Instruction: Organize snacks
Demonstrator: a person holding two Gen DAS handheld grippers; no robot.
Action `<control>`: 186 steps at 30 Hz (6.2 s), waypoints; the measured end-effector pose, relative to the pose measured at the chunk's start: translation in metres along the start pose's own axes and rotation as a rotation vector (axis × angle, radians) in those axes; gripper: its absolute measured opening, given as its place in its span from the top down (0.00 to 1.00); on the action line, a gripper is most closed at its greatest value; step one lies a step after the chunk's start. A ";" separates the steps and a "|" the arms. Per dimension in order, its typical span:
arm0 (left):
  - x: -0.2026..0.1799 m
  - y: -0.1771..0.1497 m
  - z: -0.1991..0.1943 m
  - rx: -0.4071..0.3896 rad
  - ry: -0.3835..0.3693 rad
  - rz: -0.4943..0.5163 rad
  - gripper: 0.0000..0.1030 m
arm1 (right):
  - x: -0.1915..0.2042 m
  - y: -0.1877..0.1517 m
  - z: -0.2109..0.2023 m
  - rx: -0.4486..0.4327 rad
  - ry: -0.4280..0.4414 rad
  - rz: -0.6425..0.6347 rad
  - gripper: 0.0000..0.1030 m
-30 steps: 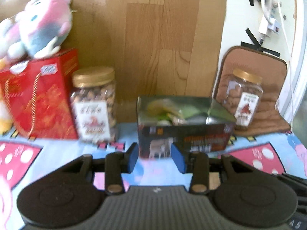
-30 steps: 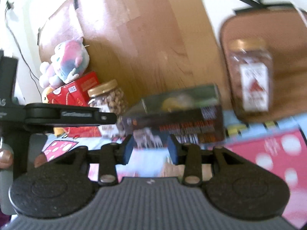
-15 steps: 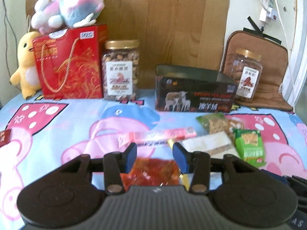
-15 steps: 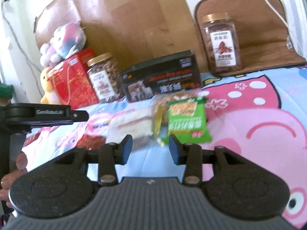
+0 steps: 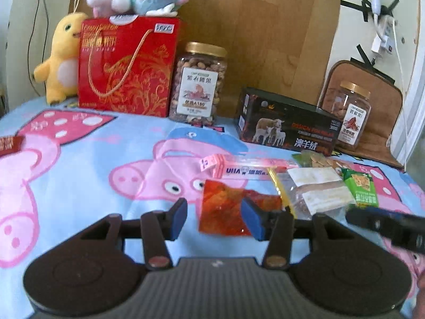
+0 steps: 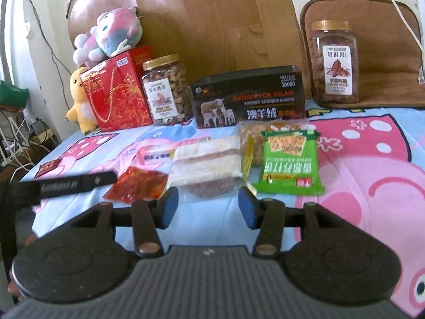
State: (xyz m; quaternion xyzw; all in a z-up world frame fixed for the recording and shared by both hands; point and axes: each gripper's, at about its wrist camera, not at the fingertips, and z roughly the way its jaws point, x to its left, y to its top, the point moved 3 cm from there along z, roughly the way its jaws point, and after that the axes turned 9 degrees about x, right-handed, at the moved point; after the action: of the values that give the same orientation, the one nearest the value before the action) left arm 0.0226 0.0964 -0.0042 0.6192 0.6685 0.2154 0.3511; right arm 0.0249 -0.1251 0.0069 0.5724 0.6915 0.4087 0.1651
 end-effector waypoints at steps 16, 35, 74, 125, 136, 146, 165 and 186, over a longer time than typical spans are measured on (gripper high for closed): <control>0.008 -0.002 -0.001 -0.004 -0.060 -0.041 0.56 | -0.010 -0.002 0.016 0.108 0.101 0.051 0.90; 0.014 -0.001 0.000 0.007 -0.100 -0.077 0.54 | -0.009 -0.013 0.004 0.063 0.124 0.054 0.55; 0.000 -0.001 -0.003 0.035 -0.246 -0.022 0.49 | -0.024 -0.036 -0.048 0.112 0.134 -0.106 0.87; -0.086 0.153 0.089 0.064 -0.375 -0.023 0.42 | -0.101 0.115 0.039 -0.108 -0.006 -0.014 0.53; -0.069 0.055 0.063 0.174 -0.382 -0.011 0.42 | -0.121 0.081 0.066 0.131 0.107 0.250 0.64; -0.026 0.020 0.024 0.144 -0.391 -0.073 0.42 | -0.029 0.036 0.015 0.093 0.208 0.019 0.79; -0.065 -0.008 0.017 0.267 -0.567 -0.008 0.39 | -0.029 -0.029 -0.040 0.135 0.141 -0.198 0.36; -0.051 -0.023 -0.020 0.162 -0.499 -0.013 0.54 | 0.024 -0.034 -0.038 0.045 0.189 -0.360 0.69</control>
State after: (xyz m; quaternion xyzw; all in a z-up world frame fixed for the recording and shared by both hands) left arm -0.0086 0.0459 0.0028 0.6750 0.5801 -0.0004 0.4560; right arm -0.0302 -0.1178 0.0104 0.4020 0.8040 0.4091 0.1571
